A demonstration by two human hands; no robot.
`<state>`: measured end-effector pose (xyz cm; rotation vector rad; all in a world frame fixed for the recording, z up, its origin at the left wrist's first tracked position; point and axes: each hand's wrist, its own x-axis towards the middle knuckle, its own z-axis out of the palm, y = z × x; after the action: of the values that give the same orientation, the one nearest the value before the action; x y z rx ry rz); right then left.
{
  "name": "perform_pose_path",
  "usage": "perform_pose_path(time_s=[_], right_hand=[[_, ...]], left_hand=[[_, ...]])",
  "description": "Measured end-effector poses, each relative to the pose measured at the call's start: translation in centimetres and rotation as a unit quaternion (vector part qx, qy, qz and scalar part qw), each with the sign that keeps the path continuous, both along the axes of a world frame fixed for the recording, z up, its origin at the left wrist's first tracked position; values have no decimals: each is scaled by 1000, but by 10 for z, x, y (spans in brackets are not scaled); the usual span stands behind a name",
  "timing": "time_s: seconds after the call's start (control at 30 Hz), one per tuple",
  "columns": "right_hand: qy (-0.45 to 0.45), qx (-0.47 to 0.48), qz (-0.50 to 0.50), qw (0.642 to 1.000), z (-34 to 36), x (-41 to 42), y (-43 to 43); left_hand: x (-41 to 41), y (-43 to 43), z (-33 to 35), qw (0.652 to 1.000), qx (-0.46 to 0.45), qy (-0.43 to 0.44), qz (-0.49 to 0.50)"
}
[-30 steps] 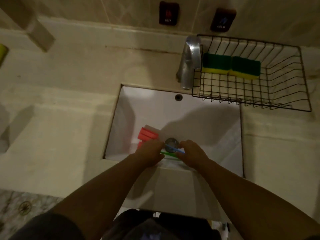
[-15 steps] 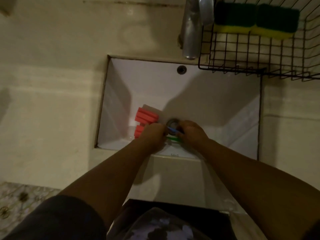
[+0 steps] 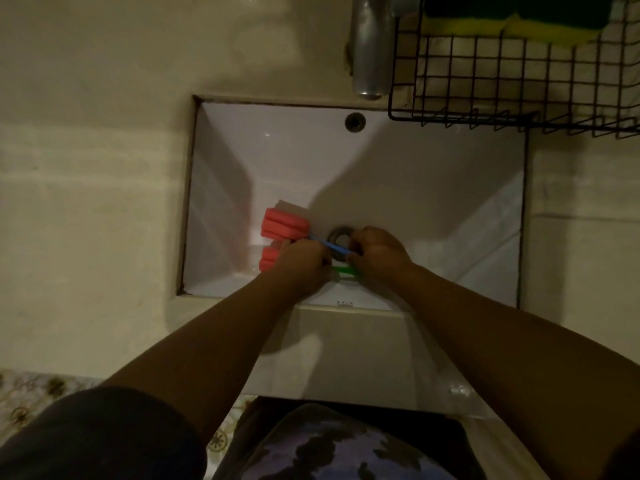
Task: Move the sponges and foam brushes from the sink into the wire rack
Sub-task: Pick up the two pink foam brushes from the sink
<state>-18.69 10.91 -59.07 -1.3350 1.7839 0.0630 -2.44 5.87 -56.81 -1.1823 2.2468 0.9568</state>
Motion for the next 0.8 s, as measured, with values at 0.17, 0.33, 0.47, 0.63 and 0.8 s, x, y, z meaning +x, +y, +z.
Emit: perform_pose_path(time_s=[0.17,0.33,0.47,0.63,0.8], right_hand=[[-24,23,-42,999,4,-1,-3],[-62,-45,-67,995,14,-5,1],[-87,-87,-67,990,29,0,0],[-69,-115,-64,989,53,2,5],[-56,-107,-44,992,79,-4,11]], left_hand=[[1,-1,7,1000,14,12,16],[1,-1,16,998,34,31,44],[0,6,24,997,8,73,36],[-2,10,47,995,-1,98,12],[-2,11,71,996,-17,88,2]])
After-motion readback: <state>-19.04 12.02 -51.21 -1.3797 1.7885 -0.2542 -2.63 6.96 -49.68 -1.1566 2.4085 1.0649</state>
